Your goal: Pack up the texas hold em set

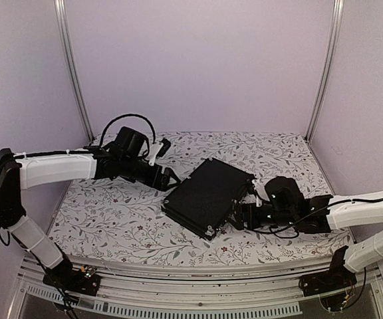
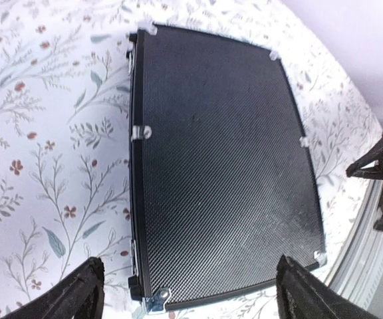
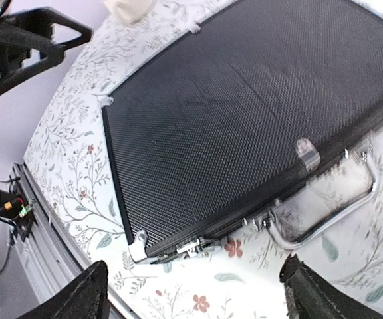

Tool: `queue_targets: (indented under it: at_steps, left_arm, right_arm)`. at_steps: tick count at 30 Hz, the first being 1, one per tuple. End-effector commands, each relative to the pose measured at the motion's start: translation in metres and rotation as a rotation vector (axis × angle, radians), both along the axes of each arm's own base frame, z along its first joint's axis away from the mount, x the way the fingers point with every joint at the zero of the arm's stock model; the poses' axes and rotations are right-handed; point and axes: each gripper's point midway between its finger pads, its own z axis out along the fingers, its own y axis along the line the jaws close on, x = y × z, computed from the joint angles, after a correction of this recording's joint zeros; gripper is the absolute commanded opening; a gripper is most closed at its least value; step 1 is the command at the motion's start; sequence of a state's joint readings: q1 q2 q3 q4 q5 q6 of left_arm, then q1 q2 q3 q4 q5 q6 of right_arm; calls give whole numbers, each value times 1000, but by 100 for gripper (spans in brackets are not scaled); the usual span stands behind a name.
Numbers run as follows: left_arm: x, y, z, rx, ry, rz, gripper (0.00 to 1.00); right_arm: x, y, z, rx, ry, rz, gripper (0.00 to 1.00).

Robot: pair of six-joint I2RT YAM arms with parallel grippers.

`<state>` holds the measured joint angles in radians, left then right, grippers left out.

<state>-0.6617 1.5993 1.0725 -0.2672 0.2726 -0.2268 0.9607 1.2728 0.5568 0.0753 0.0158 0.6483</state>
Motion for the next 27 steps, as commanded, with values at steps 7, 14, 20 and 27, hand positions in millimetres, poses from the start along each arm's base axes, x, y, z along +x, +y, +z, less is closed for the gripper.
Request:
queue_targets:
  at_steps: [7,14,20,27]
  left_arm:
    - [70,-17,79,-197,-181,150,90]
    - [127,109,74,-242,-252,466,90]
    - [102,287,57,-212,-365,894,94]
    - [42,375,50,-111,-589,1166,97]
  right_arm:
    - [86,38,89,-14,-270,31,99]
    - [178,-40,70,-14,-226,-159,99]
    - [215,-180,55,-94,-258,-453,99]
    - [195,-291,69,-216,-510,-750,99]
